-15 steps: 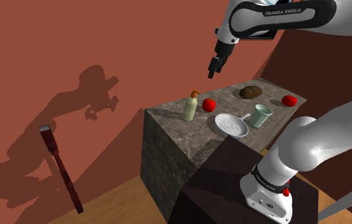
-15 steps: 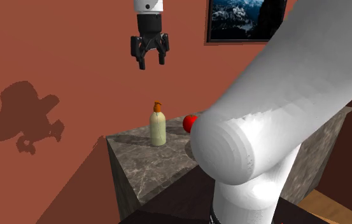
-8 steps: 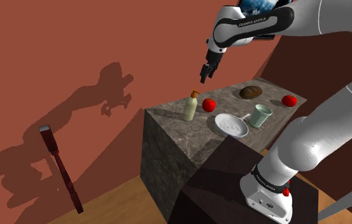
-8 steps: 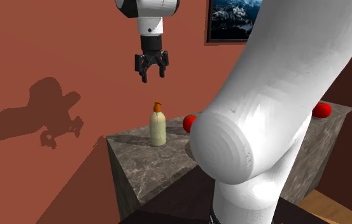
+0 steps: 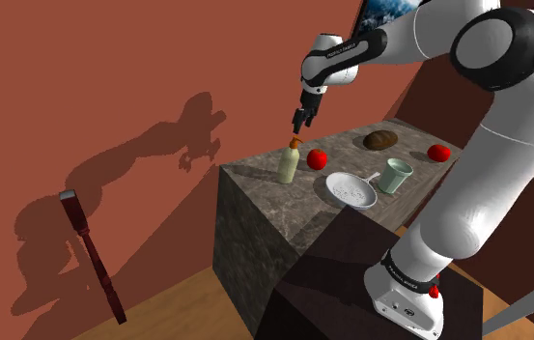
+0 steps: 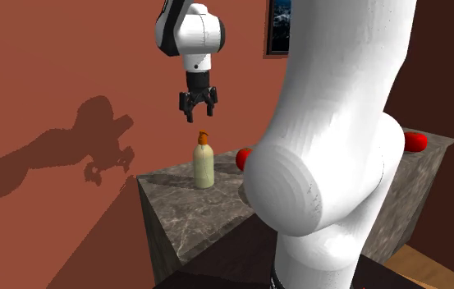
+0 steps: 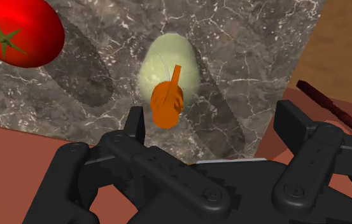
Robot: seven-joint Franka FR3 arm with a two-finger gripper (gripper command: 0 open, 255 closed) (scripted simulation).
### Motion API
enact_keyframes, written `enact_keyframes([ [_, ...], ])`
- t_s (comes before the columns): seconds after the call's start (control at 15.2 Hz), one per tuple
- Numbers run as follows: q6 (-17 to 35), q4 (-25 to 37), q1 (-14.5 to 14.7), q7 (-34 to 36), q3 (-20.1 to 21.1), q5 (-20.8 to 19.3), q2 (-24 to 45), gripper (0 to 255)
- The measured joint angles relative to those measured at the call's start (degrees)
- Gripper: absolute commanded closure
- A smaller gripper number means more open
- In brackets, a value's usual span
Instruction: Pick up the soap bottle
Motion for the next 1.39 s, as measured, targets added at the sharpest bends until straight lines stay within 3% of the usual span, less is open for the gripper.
enact_keyframes([
  [0.33,2.4,6.4,-2.1,-3.7,-0.2,4.2,10.3,0],
  [0.86,6.8,6.2,-2.9,-4.9,0.4,6.0,14.8,0],
  [0.92,7.0,6.2,-2.9,-4.9,0.5,6.0,15.0,255],
  [1.39,7.3,6.1,-2.9,-4.9,0.5,6.1,15.1,255],
])
